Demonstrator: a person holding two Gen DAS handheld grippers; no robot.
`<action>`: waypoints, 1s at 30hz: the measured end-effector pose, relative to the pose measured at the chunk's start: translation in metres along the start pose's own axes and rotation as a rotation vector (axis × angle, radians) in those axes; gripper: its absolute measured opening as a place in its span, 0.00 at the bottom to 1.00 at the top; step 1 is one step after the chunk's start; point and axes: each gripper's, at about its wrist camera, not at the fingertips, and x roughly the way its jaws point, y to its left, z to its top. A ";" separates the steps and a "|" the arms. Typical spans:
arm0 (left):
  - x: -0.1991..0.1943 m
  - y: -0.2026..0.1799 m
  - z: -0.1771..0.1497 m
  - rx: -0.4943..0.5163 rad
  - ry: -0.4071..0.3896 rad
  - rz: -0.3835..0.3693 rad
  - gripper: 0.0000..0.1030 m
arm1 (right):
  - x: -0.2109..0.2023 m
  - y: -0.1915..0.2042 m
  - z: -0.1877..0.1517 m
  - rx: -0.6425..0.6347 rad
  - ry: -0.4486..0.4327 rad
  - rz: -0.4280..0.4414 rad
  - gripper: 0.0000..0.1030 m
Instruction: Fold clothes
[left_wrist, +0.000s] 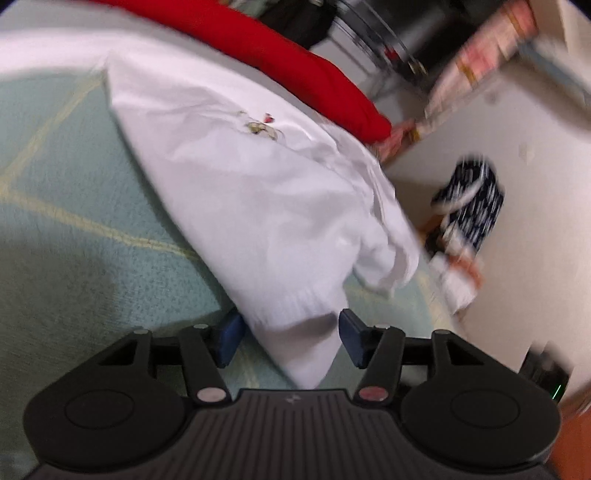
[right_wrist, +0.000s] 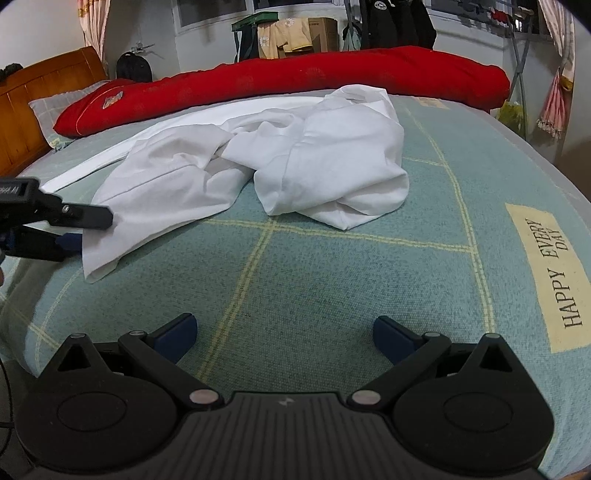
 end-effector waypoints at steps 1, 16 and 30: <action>-0.002 -0.005 -0.002 0.036 0.007 0.012 0.54 | 0.000 0.000 0.000 -0.001 -0.001 0.000 1.00; -0.002 0.028 -0.014 -0.205 -0.069 -0.125 0.64 | 0.001 0.000 -0.001 0.002 -0.016 -0.005 1.00; 0.023 0.054 0.003 -0.366 -0.094 -0.241 0.62 | 0.000 0.001 -0.002 0.004 -0.015 -0.010 1.00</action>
